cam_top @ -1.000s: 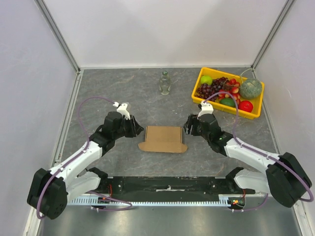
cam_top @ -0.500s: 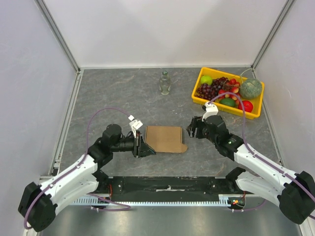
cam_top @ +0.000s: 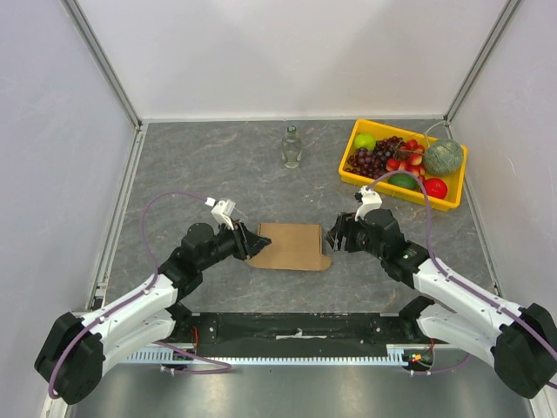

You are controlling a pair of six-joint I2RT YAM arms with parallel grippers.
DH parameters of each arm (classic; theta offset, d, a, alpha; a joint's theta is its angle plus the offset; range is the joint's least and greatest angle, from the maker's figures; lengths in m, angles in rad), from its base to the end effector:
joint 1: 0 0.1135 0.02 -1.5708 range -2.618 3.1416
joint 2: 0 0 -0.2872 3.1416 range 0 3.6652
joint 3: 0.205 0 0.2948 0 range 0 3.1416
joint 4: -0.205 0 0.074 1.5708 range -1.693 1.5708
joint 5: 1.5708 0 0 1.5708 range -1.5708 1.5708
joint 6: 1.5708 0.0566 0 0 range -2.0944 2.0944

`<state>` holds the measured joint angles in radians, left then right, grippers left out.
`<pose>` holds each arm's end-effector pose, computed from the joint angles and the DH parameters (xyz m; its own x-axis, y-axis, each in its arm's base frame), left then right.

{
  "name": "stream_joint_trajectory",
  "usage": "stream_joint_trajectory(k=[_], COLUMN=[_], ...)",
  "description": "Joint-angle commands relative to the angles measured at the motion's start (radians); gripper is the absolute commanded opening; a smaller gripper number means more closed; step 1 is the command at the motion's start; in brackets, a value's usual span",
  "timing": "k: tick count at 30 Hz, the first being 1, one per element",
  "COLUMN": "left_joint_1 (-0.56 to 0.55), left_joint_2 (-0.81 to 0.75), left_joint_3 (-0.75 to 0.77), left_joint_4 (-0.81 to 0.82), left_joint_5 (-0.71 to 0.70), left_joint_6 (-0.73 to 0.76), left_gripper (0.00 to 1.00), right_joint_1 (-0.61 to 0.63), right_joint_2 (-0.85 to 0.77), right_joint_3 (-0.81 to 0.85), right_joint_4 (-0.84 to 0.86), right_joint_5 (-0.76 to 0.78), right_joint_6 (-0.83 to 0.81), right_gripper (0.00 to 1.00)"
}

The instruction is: Fold the paper box

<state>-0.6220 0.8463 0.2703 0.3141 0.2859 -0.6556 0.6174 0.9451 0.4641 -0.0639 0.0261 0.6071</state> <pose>0.1763 -0.1460 0.1885 -0.6426 -0.2590 -0.7211 0.4903 0.5842 -0.6467 0.2023 0.1419 0.1983 -0.6669 0.2259 -0.7101 -0.2192 0.8513 0.4768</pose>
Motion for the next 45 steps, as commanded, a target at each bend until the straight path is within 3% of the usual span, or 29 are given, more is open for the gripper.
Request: stream_joint_trajectory(k=[1, 7, 13, 25, 30, 39, 45], left_joint_1=[0.005, 0.005, 0.004, -0.005, -0.005, -0.005, 0.030], left_joint_2=[0.005, -0.019, -0.058, -0.064, -0.047, -0.092, -0.001], left_joint_3=[0.060, 0.009, -0.014, -0.020, -0.019, 0.110, 0.269], left_joint_4=[-0.055, -0.083, -0.161, -0.230, -0.247, -0.352, -0.356], left_joint_5=[-0.136, -0.071, -0.070, -0.082, -0.100, -0.243, -0.356], left_joint_6=[-0.006, 0.010, 0.011, 0.013, 0.030, 0.079, 0.128], left_gripper=[0.41, 0.42, 0.42, 0.43, 0.43, 0.44, 0.44], right_joint_1=[-0.002, -0.002, 0.030, 0.218, 0.239, 0.237, 0.237], right_joint_2=[-0.016, 0.030, 0.037, 0.092, 0.098, 0.054, 0.018], right_joint_3=[-0.012, -0.067, -0.111, -0.078, -0.081, -0.052, -0.035], right_joint_4=[0.047, 0.131, 0.144, 0.154, 0.153, 0.035, 0.010], right_joint_5=[-0.098, -0.204, -0.210, -0.085, -0.046, 0.129, 0.273], right_joint_6=[0.009, 0.072, 0.112, 0.160, 0.168, 0.164, 0.218], right_gripper=[0.73, 0.72, 0.70, 0.63, 0.63, 0.66, 0.65])
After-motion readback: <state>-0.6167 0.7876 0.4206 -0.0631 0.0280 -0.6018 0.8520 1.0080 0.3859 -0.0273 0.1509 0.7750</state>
